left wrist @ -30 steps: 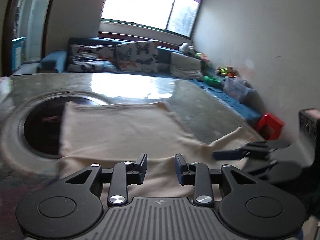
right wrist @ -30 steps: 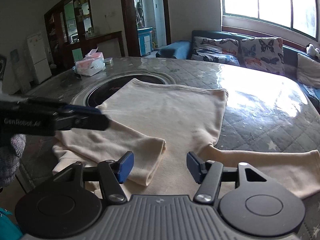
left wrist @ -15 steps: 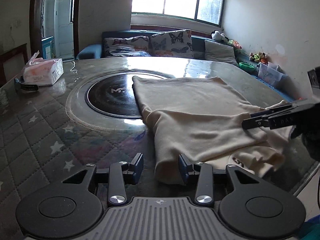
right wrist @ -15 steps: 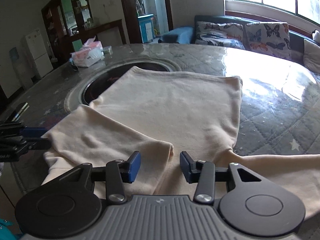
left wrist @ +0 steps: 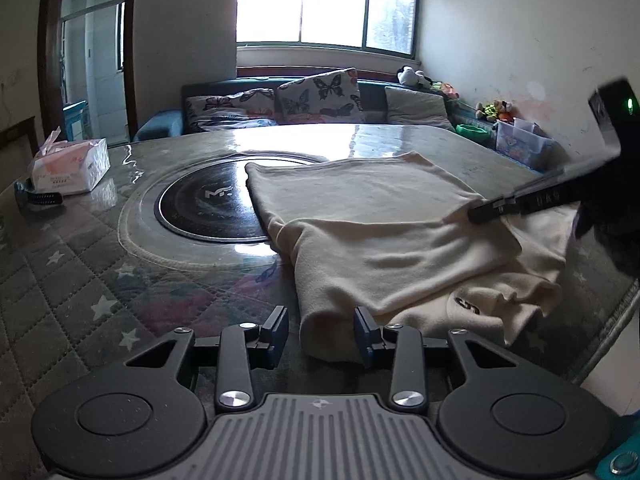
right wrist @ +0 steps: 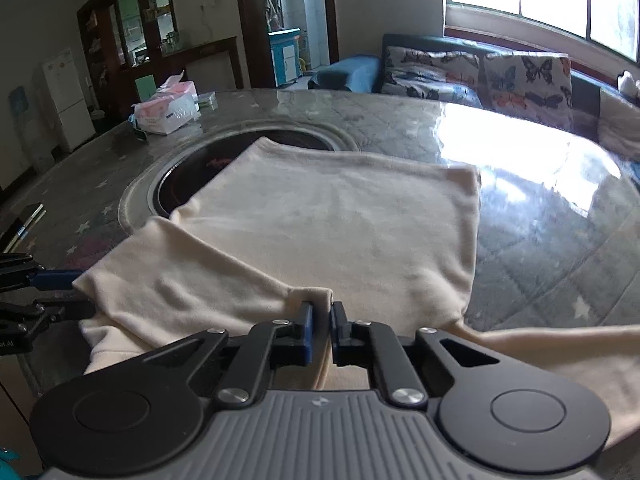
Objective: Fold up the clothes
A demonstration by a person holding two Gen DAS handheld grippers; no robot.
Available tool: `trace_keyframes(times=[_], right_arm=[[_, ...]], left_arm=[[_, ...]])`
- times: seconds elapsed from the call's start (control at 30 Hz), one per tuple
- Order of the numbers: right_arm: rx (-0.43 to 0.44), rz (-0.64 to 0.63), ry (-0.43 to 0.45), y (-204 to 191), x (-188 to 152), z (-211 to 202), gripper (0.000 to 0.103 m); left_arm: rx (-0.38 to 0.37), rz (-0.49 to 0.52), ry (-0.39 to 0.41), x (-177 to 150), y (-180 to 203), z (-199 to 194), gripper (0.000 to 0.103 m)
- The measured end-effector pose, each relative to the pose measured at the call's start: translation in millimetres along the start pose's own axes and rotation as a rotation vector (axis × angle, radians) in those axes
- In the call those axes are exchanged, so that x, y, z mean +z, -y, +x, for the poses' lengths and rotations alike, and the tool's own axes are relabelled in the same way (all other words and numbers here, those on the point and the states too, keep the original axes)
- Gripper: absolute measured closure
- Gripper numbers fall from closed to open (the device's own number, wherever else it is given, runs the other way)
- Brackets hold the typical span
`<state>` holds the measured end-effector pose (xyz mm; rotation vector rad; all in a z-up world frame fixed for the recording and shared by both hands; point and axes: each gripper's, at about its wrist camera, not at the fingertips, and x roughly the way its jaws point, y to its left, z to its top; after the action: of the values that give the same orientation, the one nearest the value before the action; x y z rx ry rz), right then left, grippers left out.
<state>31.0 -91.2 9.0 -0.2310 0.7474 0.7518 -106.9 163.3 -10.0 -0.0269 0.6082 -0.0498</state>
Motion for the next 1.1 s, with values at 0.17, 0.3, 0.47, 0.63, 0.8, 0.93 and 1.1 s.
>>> trace_keyframes(times=[0.17,0.3,0.47,0.63,0.8,0.93,1.1], right_arm=[[-0.024,-0.074,0.067,-12.2,22.4,-22.2,0.096],[-0.043,-0.120,0.143,-21.7,42.2,-45.2,0.096],[-0.051,-0.161,0.221,-33.7,58.0,-69.7,0.096],[-0.059,-0.150,0.214,-34.0,53.5,-71.5,0.096],[-0.070,-0.067,0.086,-14.1,21.9,-34.2,0.096],[-0.072,-0.015,0.044,-2.0,3.0,-19.5,0.093],[-0.076,-0.025,0.069,0.1,-5.5,-23.6,0.092]], left_arm=[[0.011,0.026,0.013,-1.0,2.3,0.1,0.073],[0.039,0.060,0.022,-3.2,8.0,-0.6,0.087],[0.086,0.063,0.047,-5.5,9.9,-6.5,0.098],[0.109,0.041,0.046,-8.1,5.1,-10.6,0.100],[0.116,0.037,-0.001,-12.9,2.0,-8.3,0.100],[0.110,0.015,-0.031,-8.3,-10.1,-13.0,0.096],[0.087,0.004,-0.002,17.6,-13.1,-16.8,0.096]])
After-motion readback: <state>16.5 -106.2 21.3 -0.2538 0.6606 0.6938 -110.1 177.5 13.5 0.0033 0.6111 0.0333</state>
